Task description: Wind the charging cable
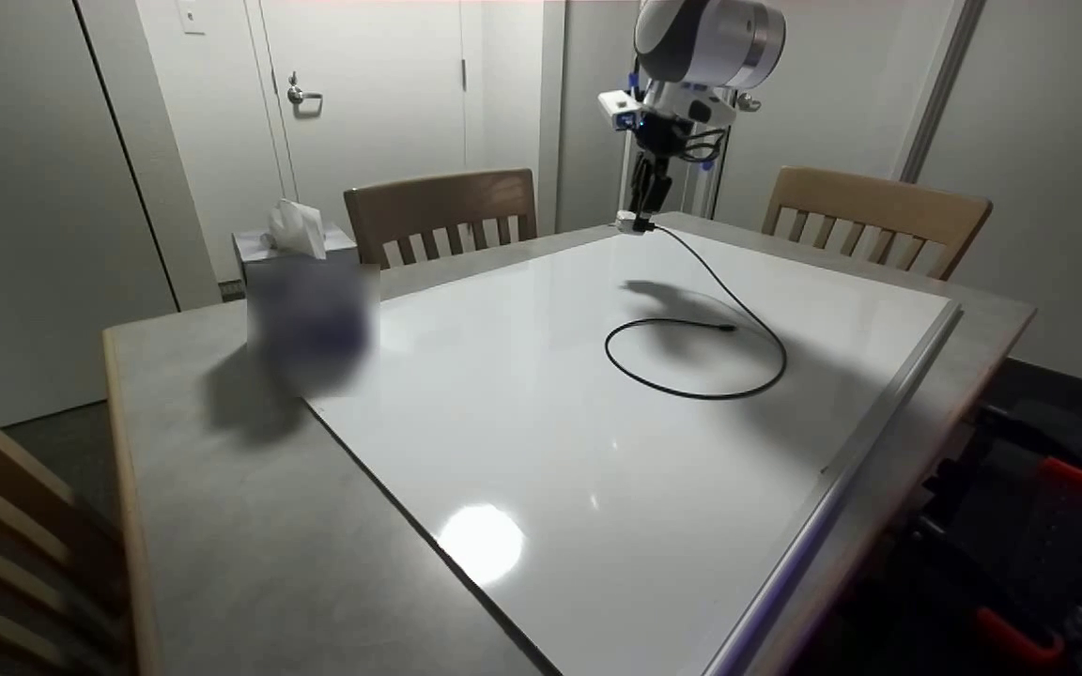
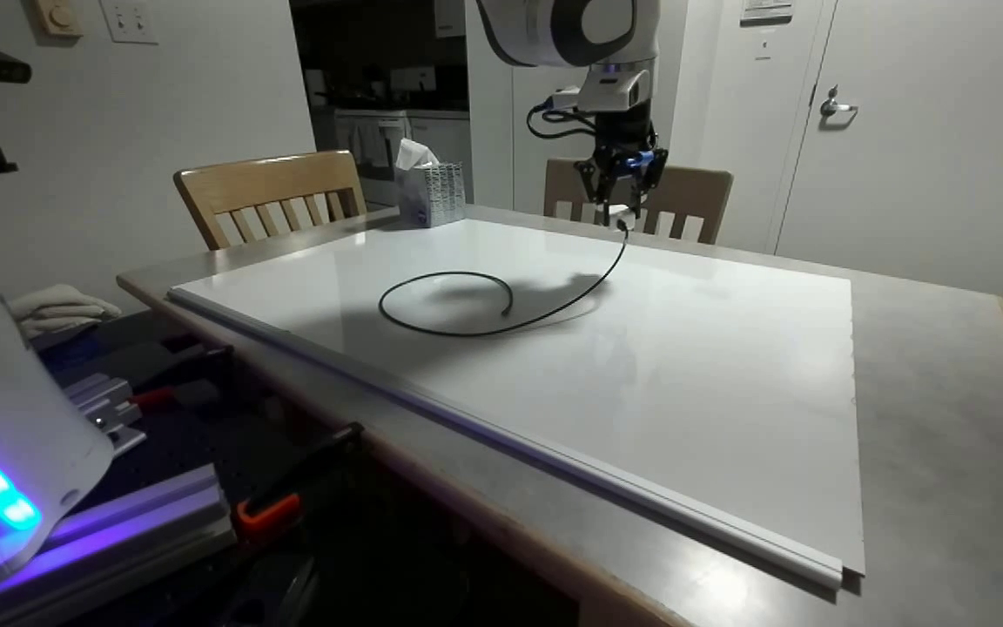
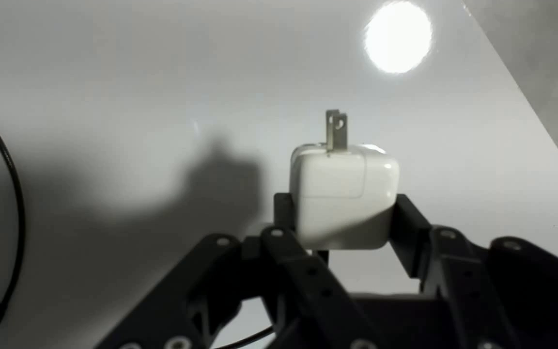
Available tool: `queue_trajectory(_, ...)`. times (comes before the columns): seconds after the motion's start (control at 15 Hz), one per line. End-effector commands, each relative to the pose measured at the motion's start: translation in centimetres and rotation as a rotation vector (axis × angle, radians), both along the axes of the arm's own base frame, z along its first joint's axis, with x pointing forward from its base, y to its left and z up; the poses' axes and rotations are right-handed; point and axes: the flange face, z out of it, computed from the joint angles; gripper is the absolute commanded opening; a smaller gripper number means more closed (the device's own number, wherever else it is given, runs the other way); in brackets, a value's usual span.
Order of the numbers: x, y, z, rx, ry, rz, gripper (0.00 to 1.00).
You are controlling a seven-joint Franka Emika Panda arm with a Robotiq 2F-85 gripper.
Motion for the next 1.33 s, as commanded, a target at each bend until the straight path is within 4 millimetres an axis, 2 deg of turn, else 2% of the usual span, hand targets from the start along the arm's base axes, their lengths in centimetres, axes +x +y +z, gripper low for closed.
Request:
queue_trajectory(0.0,0.5,0.7,0.1,0.002,0.01,0.041,0.26)
queue_trajectory(0.47,3.2,8.2,0.2,-0.007,0.058,0.42,0.26)
queue_trajectory(0.53,2.1,7.1,0.2,-0.012,0.054,0.327,0.26)
queue_trajectory(0.6,2.3,7.9,0.1,-0.01,0.052,0.342,0.51)
queue_trajectory(1.07,2.2,7.2,0.1,-0.018,0.055,0.327,0.51)
queue_trajectory(1.13,2.2,7.2,0.1,-0.018,0.055,0.327,0.26)
queue_trajectory(1.27,2.8,8.9,-0.1,0.002,0.079,0.403,0.26)
